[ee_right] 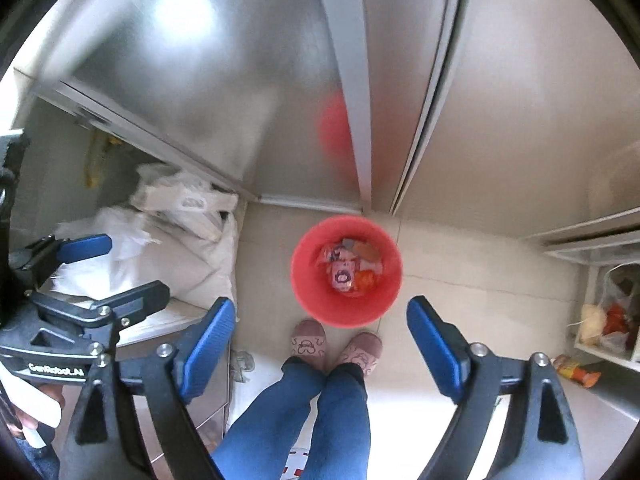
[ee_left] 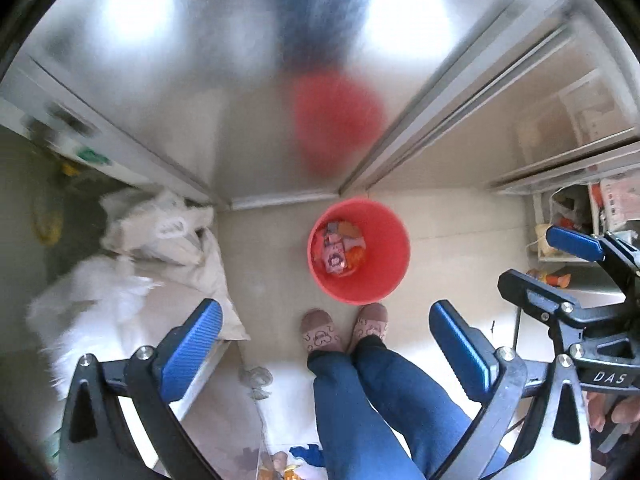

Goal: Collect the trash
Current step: 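Raise both tools back up to the counter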

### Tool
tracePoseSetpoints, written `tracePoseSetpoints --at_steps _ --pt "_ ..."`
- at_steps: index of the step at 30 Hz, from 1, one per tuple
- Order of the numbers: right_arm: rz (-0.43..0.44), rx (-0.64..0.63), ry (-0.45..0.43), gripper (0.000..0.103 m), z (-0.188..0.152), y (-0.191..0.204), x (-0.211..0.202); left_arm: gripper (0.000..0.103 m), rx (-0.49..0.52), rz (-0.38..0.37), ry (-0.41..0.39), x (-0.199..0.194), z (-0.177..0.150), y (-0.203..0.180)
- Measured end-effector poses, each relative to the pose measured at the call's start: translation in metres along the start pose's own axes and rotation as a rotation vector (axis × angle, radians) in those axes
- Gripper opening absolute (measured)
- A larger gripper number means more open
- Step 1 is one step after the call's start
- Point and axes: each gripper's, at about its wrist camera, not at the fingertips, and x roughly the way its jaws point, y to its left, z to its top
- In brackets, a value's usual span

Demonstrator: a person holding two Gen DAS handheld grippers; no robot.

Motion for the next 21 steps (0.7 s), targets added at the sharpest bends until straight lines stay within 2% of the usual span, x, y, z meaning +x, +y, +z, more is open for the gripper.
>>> tracePoseSetpoints --at_steps 4,10,16,21 --pt "0.003 -0.020 -0.072 0.101 0.011 0.011 -0.076 0.103 -0.008 0.043 -0.082 -0.084 0.006 -0.012" --pt "0.011 -0.067 -0.191 0.102 0.033 0.033 -0.172 0.103 -0.045 0.072 -0.188 -0.183 0.016 -0.016" --pt "-0.008 -0.176 -0.331 0.102 0.062 0.057 -0.237 0.103 -0.095 0.113 -0.295 -0.251 0.031 0.001" --pt "-0.003 -0.250 -0.390 0.102 0.097 0.073 -0.259 0.103 -0.142 0.120 -0.344 -0.278 0.054 0.027"
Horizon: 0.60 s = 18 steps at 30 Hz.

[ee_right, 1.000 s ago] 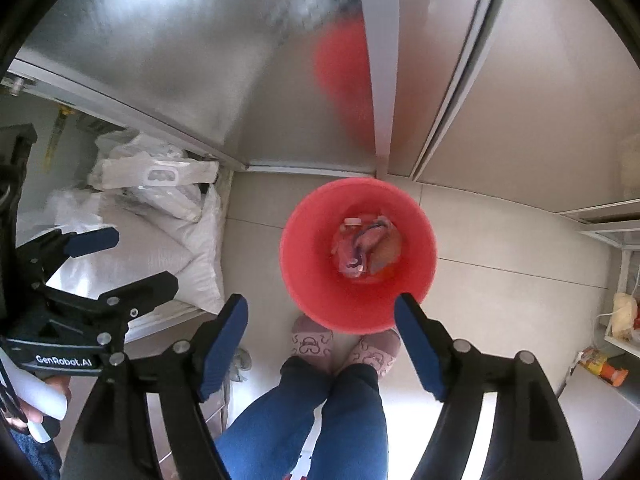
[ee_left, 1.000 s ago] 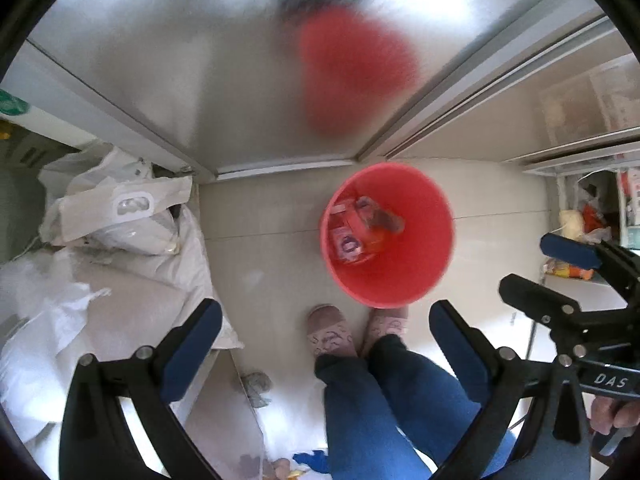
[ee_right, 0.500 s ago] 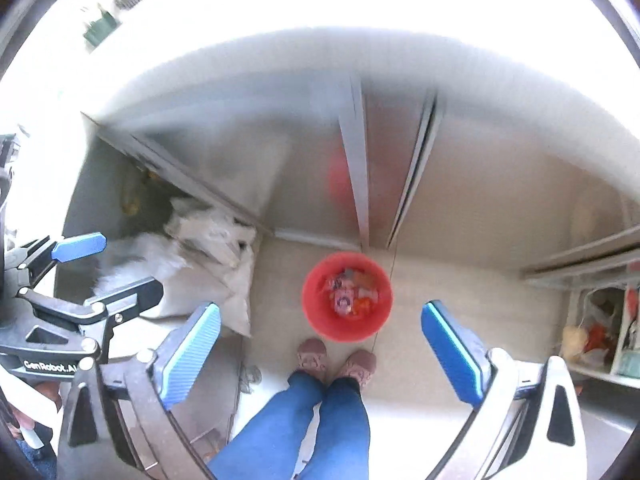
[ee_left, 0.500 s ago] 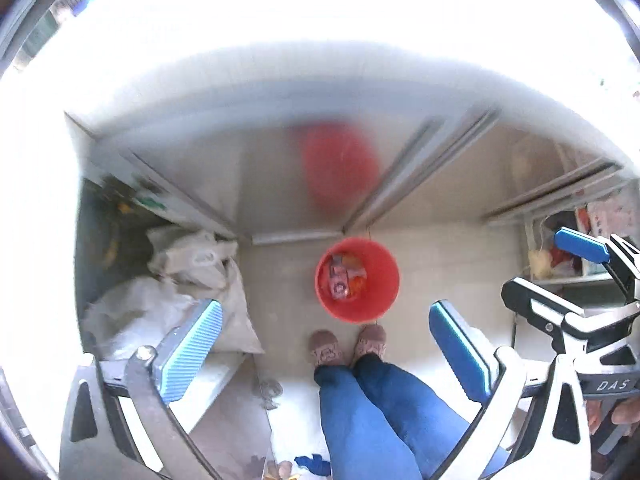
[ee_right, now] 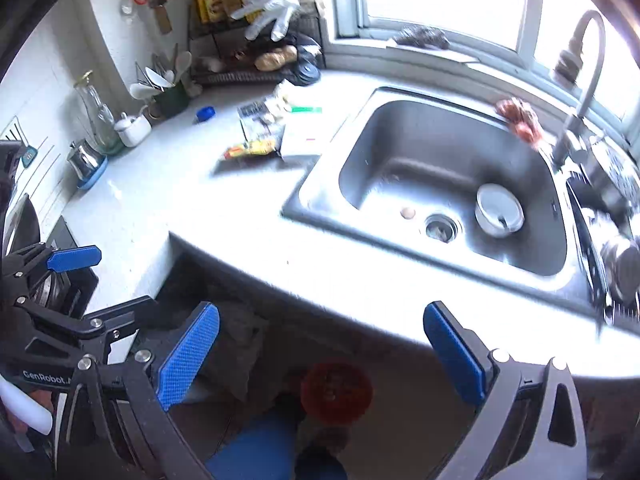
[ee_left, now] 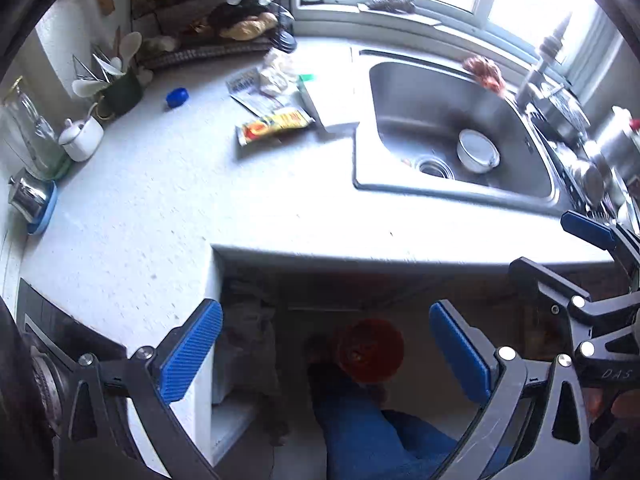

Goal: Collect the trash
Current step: 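Raise both tools back up to the counter, then close the right gripper on the white-green Celecoxib box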

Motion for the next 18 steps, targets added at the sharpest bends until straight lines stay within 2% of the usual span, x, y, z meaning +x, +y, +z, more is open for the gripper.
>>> tracePoseSetpoints --at_steps 6,12,18 --pt "0.009 -0.018 0.018 0.102 0.055 0.004 0.029 0.103 -0.021 0.000 0.005 0.016 0.061 0.033" --pt "-0.041 -0.037 0.046 0.102 0.129 0.008 0.072 0.103 -0.015 -0.033 0.047 0.063 0.135 0.063" --pt "-0.051 -0.007 0.111 0.102 0.180 0.003 0.123 0.103 -0.001 -0.077 0.109 0.115 0.193 0.088"
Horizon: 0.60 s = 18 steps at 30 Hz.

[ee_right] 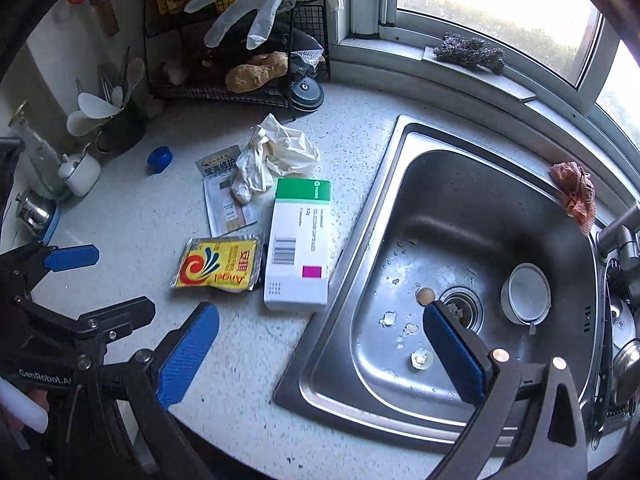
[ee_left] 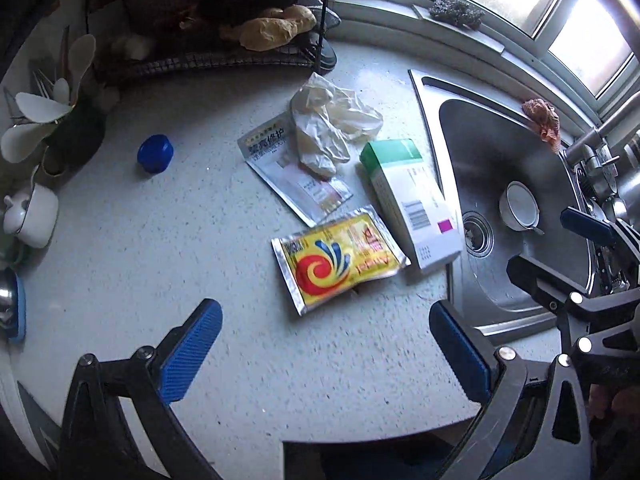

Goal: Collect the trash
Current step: 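Close the right gripper on the white-green Celecoxib box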

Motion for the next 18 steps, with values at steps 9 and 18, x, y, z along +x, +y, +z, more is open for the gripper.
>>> tracePoseSetpoints --at_steps 9,18 --pt "0.001 0.015 0.101 0.102 0.052 0.002 0.065 0.103 -0.003 -0.025 0.075 0.055 0.052 0.030" --pt "0.020 -0.009 0.184 0.096 0.068 0.013 0.106 0.103 -0.042 -0.054 0.120 0.087 0.061 0.053"
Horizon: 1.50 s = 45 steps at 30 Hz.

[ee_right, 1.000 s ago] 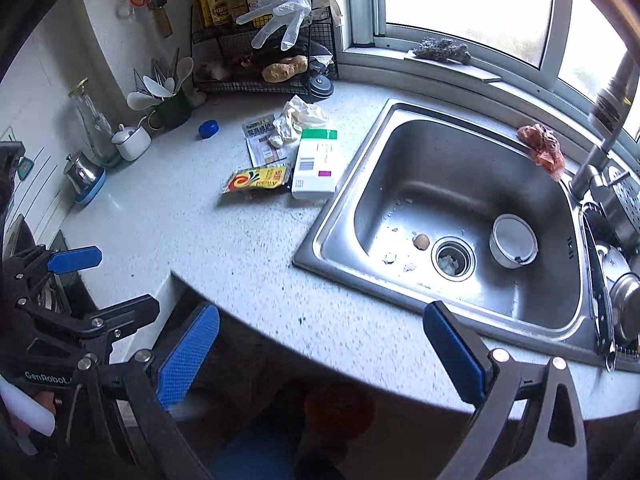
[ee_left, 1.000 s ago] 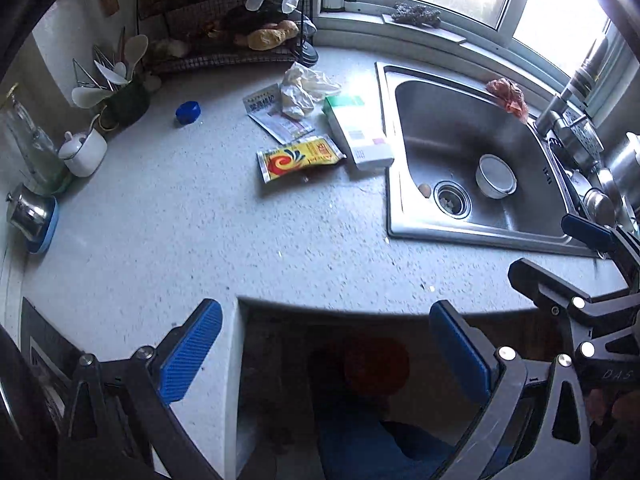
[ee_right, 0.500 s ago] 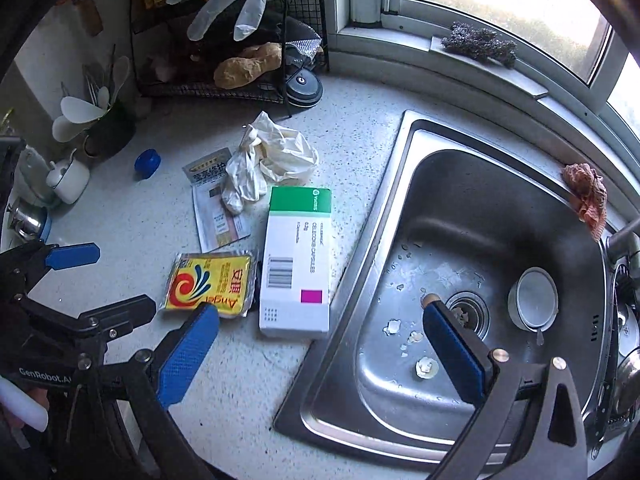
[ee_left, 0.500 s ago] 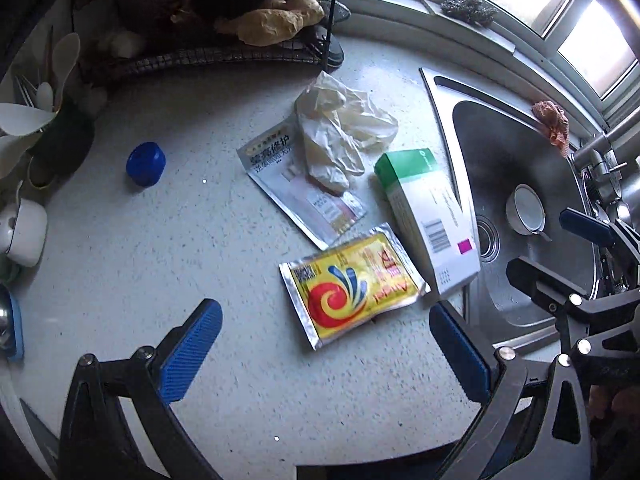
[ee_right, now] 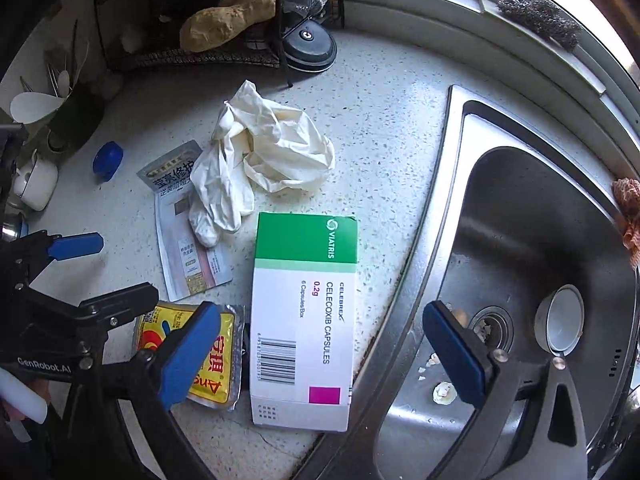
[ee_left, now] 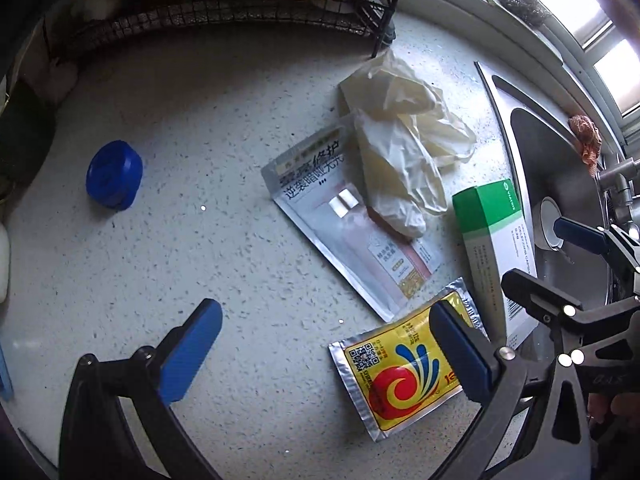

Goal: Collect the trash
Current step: 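Close the right gripper on the white-green Celecoxib box, then close the left gripper on the white sachet while the right gripper holds the box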

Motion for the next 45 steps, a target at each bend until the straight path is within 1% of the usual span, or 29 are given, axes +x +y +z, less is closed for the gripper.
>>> tracePoseSetpoints --at_steps 1,2,4,7,9,10,13,16,18,22,28,29,31,32,33,36,38,41,44,45 --pt "0.002 -0.006 0.010 0.086 0.001 0.001 0.003 0.103 -0.002 -0.004 0.003 0.001 0.001 0.001" --pt "0.007 -0.008 0.023 0.080 0.002 0.001 0.007 0.103 -0.002 -0.008 0.004 0.003 0.001 0.001" --pt "0.026 -0.006 0.047 0.078 0.002 0.002 0.015 0.103 -0.005 -0.011 0.010 0.005 0.000 0.001" --pt "0.043 -0.008 0.067 0.065 -0.001 0.003 0.021 0.103 -0.004 -0.014 0.014 0.007 -0.003 0.004" --pt "0.057 -0.008 0.077 0.061 -0.005 0.004 0.025 0.103 -0.002 -0.010 0.014 0.006 -0.006 0.007" --pt "0.047 -0.019 0.066 0.057 -0.007 0.006 0.024 0.103 -0.004 -0.012 0.011 0.005 -0.007 0.008" --pt "0.033 -0.029 0.057 0.056 -0.008 0.009 0.021 0.103 -0.005 -0.022 -0.001 0.000 -0.011 0.014" --pt "-0.003 -0.038 -0.007 0.056 -0.006 0.018 0.004 0.103 -0.006 -0.054 -0.024 -0.008 -0.010 0.026" --pt "-0.005 -0.030 -0.036 0.056 0.001 0.022 -0.008 0.103 0.004 -0.065 -0.041 -0.017 -0.006 0.030" --pt "-0.011 -0.010 -0.059 0.056 0.016 0.028 -0.014 0.103 0.023 -0.063 -0.059 -0.025 0.010 0.040" --pt "-0.011 0.019 -0.061 0.056 0.033 0.027 -0.007 0.102 0.093 -0.052 -0.055 -0.025 0.037 0.053" --pt "-0.012 0.026 -0.057 0.056 0.035 0.027 -0.005 0.101 0.106 -0.049 -0.053 -0.022 0.040 0.053" --pt "-0.011 0.043 -0.046 0.056 0.039 0.024 0.000 0.088 0.132 -0.043 -0.036 -0.013 0.049 0.056" --pt "-0.012 0.052 -0.042 0.056 0.039 0.023 0.004 0.086 0.146 -0.041 -0.025 -0.010 0.053 0.056" --pt "-0.013 0.062 -0.038 0.056 0.042 0.021 0.007 0.084 0.157 -0.039 -0.015 -0.006 0.056 0.057" --pt "-0.013 0.088 -0.027 0.056 0.045 0.017 0.016 0.084 0.189 -0.044 0.003 0.002 0.063 0.059" --pt "-0.009 0.107 -0.023 0.056 0.047 0.014 0.021 0.084 0.216 -0.049 -0.006 0.004 0.069 0.057" --pt "-0.008 0.136 -0.014 0.056 0.045 0.010 0.021 0.075 0.257 -0.031 -0.032 0.001 0.068 0.050" --pt "-0.004 0.144 -0.006 0.056 0.043 0.005 0.024 0.061 0.269 -0.016 -0.045 0.001 0.073 0.045" --pt "-0.002 0.144 -0.004 0.056 0.043 0.004 0.024 0.048 0.270 -0.012 -0.047 0.002 0.075 0.040"
